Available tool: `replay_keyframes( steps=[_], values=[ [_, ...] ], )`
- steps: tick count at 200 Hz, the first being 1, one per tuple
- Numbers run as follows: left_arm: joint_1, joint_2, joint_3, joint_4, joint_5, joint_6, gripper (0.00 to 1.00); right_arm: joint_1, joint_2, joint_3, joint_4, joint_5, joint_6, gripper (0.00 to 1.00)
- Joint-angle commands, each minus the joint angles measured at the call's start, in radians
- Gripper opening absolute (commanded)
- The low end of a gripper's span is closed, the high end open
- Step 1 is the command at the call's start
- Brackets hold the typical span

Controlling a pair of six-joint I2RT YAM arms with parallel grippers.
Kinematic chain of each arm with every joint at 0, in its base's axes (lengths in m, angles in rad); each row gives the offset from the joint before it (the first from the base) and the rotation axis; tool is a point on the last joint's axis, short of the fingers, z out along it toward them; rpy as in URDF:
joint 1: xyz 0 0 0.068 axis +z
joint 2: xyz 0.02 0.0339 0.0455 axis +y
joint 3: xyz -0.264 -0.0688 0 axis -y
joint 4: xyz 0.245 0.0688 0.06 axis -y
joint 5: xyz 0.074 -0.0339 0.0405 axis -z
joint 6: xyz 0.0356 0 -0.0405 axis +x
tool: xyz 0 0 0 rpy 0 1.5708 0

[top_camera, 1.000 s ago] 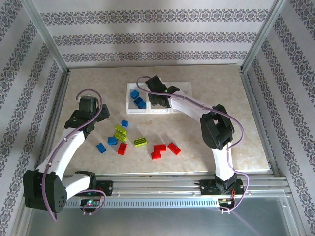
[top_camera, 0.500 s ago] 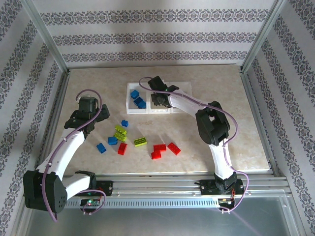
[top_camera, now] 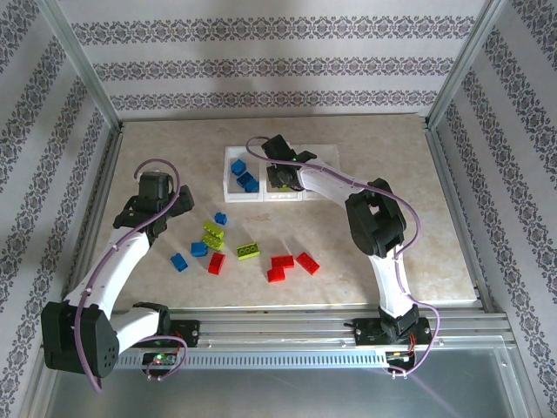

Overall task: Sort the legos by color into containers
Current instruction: Place the lego in the container, then pick up the lego from the bottom-left of the table.

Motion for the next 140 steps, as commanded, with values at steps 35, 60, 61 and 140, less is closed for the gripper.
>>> replay_keyframes(
  steps=[35, 60, 61, 140],
  values=[
    [0.014, -0.010, -0.011, -0.046, 0.035, 0.003, 1.00, -0.001, -0.035, 0.009, -0.002, -0.005, 0.001, 0.48],
    [0.016, -0.016, -0.019, -0.090, 0.052, -0.003, 1.00, 0.011, -0.060, 0.005, -0.001, 0.004, -0.010, 0.53],
    [0.016, -0.016, -0.020, -0.093, 0.053, -0.005, 1.00, 0.012, -0.061, 0.005, -0.001, 0.005, -0.011, 0.53],
    [0.015, -0.089, -0.113, -0.270, 0.150, -0.105, 0.99, 0.051, -0.188, -0.069, 0.029, 0.029, -0.018, 0.74]
  ],
)
